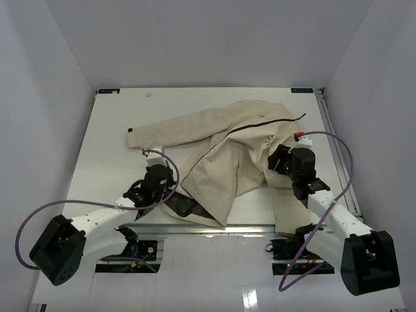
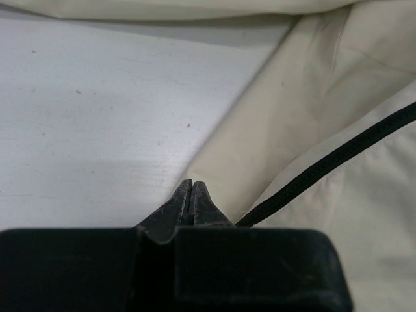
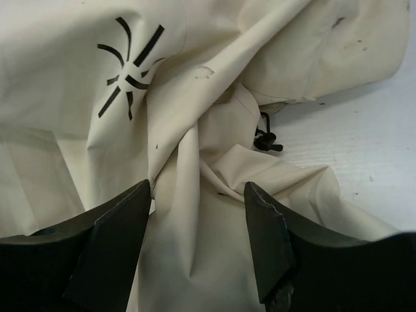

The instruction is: Zip up the jacket

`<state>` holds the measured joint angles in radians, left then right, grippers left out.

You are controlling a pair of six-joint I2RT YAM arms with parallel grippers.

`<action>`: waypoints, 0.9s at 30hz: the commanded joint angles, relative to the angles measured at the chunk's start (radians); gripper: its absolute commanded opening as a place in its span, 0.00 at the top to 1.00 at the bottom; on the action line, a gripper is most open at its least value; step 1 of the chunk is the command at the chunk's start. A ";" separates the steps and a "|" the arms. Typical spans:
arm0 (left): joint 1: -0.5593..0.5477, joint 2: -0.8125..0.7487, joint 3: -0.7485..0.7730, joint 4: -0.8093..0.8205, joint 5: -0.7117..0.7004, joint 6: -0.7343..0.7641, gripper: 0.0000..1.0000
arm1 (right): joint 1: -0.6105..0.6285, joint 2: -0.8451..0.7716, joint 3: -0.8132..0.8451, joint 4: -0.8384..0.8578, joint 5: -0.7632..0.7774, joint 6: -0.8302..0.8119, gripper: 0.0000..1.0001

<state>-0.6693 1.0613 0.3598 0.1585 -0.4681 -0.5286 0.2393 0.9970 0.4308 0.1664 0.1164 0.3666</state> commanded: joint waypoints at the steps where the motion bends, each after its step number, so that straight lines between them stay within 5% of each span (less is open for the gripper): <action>1: 0.015 -0.061 0.101 -0.021 -0.143 -0.019 1.00 | -0.022 -0.020 -0.024 0.032 0.121 0.006 0.36; 5: 0.022 -0.087 0.148 -0.054 -0.162 -0.008 1.00 | -0.086 -0.028 -0.049 0.044 0.145 0.009 0.51; 8: 0.022 -0.110 0.152 -0.066 -0.046 0.033 0.93 | -0.121 -0.043 -0.042 0.049 0.118 0.005 0.54; 10: 0.022 -0.103 0.158 -0.053 0.052 0.072 0.48 | -0.141 -0.050 -0.031 0.051 0.099 0.003 0.54; 13: 0.029 -0.044 0.216 -0.067 0.069 0.084 0.30 | -0.153 -0.055 -0.031 0.052 0.066 0.003 0.54; 21: 0.158 0.278 0.499 -0.094 0.241 0.114 0.28 | -0.156 -0.097 -0.076 0.140 -0.071 -0.019 0.42; 25: 0.157 0.309 0.599 -0.193 0.293 0.163 0.28 | -0.152 -0.036 0.083 0.039 -0.153 -0.010 0.10; 27: 0.157 0.274 0.623 -0.204 0.317 0.183 0.26 | -0.141 -0.026 0.133 -0.023 -0.146 -0.008 0.04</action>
<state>-0.5091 1.3997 0.9036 0.0348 -0.2438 -0.4070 0.0864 0.9476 0.4077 0.1976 0.0344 0.3588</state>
